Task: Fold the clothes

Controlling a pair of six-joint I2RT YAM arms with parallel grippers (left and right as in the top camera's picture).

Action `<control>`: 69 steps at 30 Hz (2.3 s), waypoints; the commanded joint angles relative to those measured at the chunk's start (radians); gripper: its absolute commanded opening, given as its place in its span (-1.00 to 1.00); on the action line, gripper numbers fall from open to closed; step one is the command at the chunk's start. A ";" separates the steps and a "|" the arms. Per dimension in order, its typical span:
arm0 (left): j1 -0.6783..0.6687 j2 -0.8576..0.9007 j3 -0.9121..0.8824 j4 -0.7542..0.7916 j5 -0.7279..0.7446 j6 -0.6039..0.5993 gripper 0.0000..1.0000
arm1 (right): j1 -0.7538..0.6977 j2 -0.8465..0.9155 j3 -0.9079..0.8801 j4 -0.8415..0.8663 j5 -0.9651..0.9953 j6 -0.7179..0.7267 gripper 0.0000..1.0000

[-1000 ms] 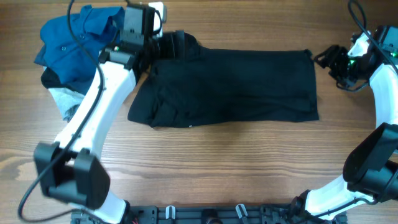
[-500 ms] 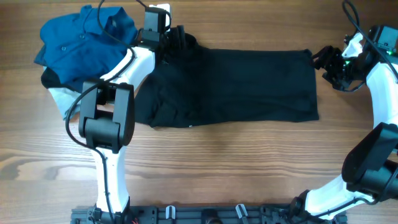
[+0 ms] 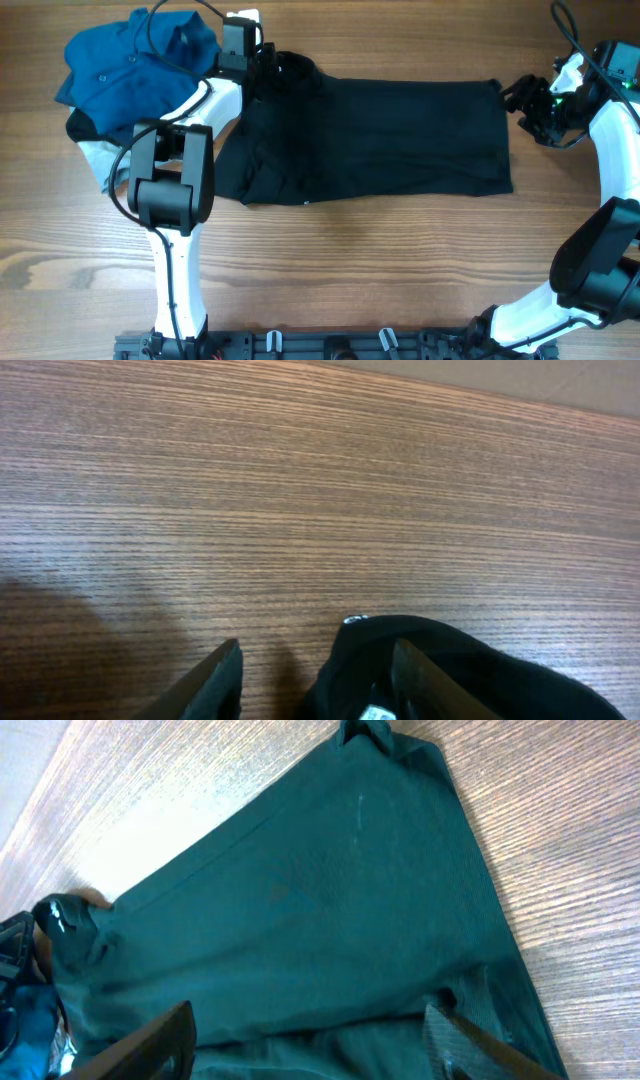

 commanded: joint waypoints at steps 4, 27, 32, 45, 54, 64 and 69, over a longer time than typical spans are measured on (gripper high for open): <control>0.006 0.030 0.014 -0.011 0.032 0.051 -0.06 | 0.010 0.006 0.013 -0.018 -0.020 0.009 0.39; 0.007 -0.347 0.015 -0.308 0.067 0.081 -0.92 | 0.032 0.106 0.013 0.351 0.119 -0.122 0.11; 0.006 -0.383 0.015 -0.410 0.042 0.084 -0.92 | 0.033 0.237 0.013 0.489 0.119 -0.133 0.18; -0.014 -0.383 0.015 -0.458 0.043 0.084 -0.92 | 0.128 0.476 0.013 0.724 0.112 -0.124 0.46; -0.014 -0.383 0.015 -0.470 0.043 0.084 -0.92 | 0.119 0.466 0.013 0.669 0.172 -0.055 -0.91; -0.014 -0.424 0.015 -0.509 0.043 0.084 -0.92 | 0.054 0.236 0.013 0.568 0.017 -0.077 -0.91; -0.014 -0.454 0.015 -0.549 0.043 0.084 -0.92 | 0.053 0.184 0.013 0.488 -0.021 -0.097 -0.91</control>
